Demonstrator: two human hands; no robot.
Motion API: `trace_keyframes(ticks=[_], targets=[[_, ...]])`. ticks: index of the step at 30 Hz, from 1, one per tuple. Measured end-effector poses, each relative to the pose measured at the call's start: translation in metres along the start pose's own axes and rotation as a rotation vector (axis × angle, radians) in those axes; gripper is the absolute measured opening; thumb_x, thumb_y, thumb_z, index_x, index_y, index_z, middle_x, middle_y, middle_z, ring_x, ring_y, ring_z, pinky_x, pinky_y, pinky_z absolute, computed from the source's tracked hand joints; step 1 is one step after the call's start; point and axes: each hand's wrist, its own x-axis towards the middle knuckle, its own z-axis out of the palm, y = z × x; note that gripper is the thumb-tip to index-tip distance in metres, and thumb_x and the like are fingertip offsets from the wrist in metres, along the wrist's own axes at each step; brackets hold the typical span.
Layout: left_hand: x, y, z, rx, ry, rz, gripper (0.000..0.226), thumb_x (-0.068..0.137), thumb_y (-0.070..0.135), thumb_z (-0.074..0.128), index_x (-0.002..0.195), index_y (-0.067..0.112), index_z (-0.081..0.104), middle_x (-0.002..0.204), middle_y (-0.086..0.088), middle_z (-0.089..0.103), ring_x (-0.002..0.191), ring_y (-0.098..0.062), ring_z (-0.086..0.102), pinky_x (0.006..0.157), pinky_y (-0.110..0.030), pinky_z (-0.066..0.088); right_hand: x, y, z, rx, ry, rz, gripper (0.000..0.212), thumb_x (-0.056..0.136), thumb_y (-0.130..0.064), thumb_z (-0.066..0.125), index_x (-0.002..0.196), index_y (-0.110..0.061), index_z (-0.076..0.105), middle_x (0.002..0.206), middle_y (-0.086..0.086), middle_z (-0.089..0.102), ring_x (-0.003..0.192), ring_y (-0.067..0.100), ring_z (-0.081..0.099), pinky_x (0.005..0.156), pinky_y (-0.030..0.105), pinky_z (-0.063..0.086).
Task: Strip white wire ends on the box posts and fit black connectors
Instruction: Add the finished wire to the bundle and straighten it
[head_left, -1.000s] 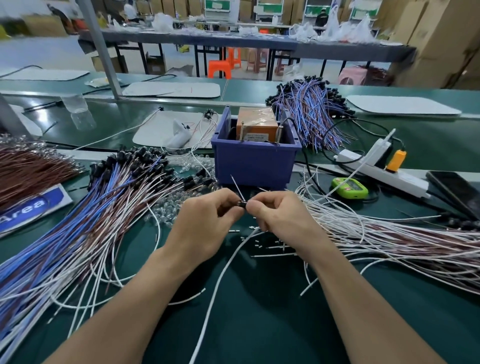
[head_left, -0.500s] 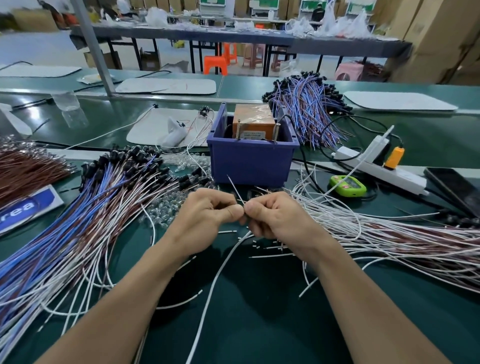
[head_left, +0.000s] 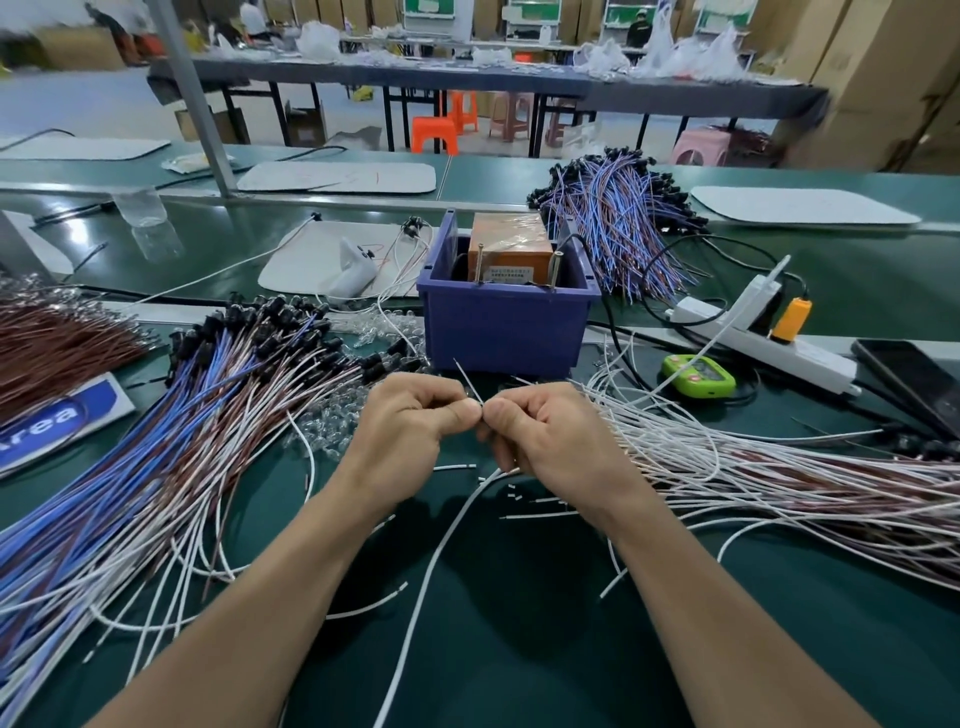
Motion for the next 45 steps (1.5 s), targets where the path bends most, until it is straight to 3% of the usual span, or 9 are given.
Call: trace_keyframes(ticks=[7,12,16,23,27,31,37,41,45], targets=[[0.001,-0.002,0.002,-0.329,-0.107,-0.177,0.026,0.080,0.019,0.065,0.054,0.017,0.065,0.056,0.000,0.052,0.055,-0.007,0.042,0.059,-0.021,0.036,-0.003,-0.001,-0.005,0.245,-0.131,0.069,0.030,0.100,-0.027,0.058,0.080,-0.011,0.075,0.055,0.001,0.060,0.044,0.008,0.040,0.044,0.015,0.031],[0.000,-0.001,0.001,-0.045,-0.023,-0.060,0.027,0.084,0.024,0.063,0.060,0.012,0.059,0.060,-0.004,0.042,0.059,-0.015,0.036,0.061,-0.035,0.029,-0.001,0.001,-0.001,0.025,0.001,0.024,0.025,0.097,-0.027,0.061,0.081,-0.013,0.075,0.056,0.000,0.065,0.045,0.005,0.044,0.047,0.014,0.034],[-0.003,-0.004,0.003,0.306,0.118,0.072,0.029,0.084,0.029,0.062,0.059,0.017,0.054,0.052,0.009,0.041,0.054,-0.008,0.037,0.054,-0.024,0.028,-0.001,0.000,0.003,-0.051,0.024,0.096,0.029,0.099,-0.030,0.062,0.079,-0.013,0.075,0.060,0.003,0.069,0.046,0.006,0.044,0.051,0.020,0.035],[0.002,-0.006,0.008,0.172,0.053,0.038,0.035,0.091,0.033,0.056,0.060,0.017,0.061,0.051,0.009,0.040,0.054,-0.009,0.035,0.055,-0.032,0.029,-0.002,-0.008,0.002,0.193,0.003,0.230,0.045,0.105,-0.028,0.053,0.065,-0.015,0.067,0.051,0.009,0.059,0.041,0.010,0.041,0.042,0.015,0.033],[-0.003,-0.009,0.011,0.376,0.134,0.118,0.044,0.097,0.048,0.050,0.063,0.024,0.066,0.054,0.007,0.057,0.055,-0.012,0.050,0.058,-0.035,0.040,-0.004,-0.010,0.006,0.172,0.004,0.219,0.048,0.106,-0.033,0.050,0.063,-0.018,0.064,0.051,0.009,0.056,0.045,0.012,0.045,0.046,0.018,0.036],[-0.006,-0.008,0.016,0.513,0.242,0.173,0.052,0.100,0.060,0.045,0.060,0.036,0.068,0.058,0.019,0.064,0.059,-0.006,0.059,0.058,-0.020,0.037,-0.008,-0.015,0.005,0.197,-0.028,0.194,0.049,0.106,-0.031,0.049,0.060,-0.017,0.060,0.051,0.009,0.053,0.046,0.012,0.046,0.047,0.018,0.038],[-0.005,-0.005,0.024,0.163,0.172,0.128,0.060,0.103,0.051,0.043,0.049,0.037,0.064,0.044,0.017,0.054,0.047,0.002,0.049,0.055,-0.012,0.036,-0.009,-0.017,0.005,0.250,-0.067,0.150,0.046,0.108,-0.024,0.046,0.066,-0.013,0.058,0.055,0.004,0.049,0.049,0.010,0.042,0.050,0.021,0.034],[0.001,-0.005,0.026,-0.247,0.077,-0.071,0.066,0.101,0.052,0.049,0.060,0.003,0.067,0.061,-0.033,0.060,0.059,-0.055,0.056,0.063,-0.059,0.048,-0.008,-0.016,0.005,0.302,-0.059,0.155,0.040,0.097,-0.035,0.053,0.062,-0.018,0.061,0.055,0.000,0.050,0.048,0.010,0.043,0.050,0.022,0.033],[0.002,-0.003,0.028,-0.280,0.033,-0.093,0.065,0.100,0.051,0.051,0.056,0.006,0.066,0.050,-0.012,0.049,0.047,-0.024,0.043,0.049,-0.038,0.036,-0.007,-0.015,0.005,0.307,-0.036,0.150,0.039,0.093,-0.037,0.055,0.059,-0.019,0.062,0.053,0.003,0.050,0.047,0.012,0.042,0.048,0.021,0.032]])
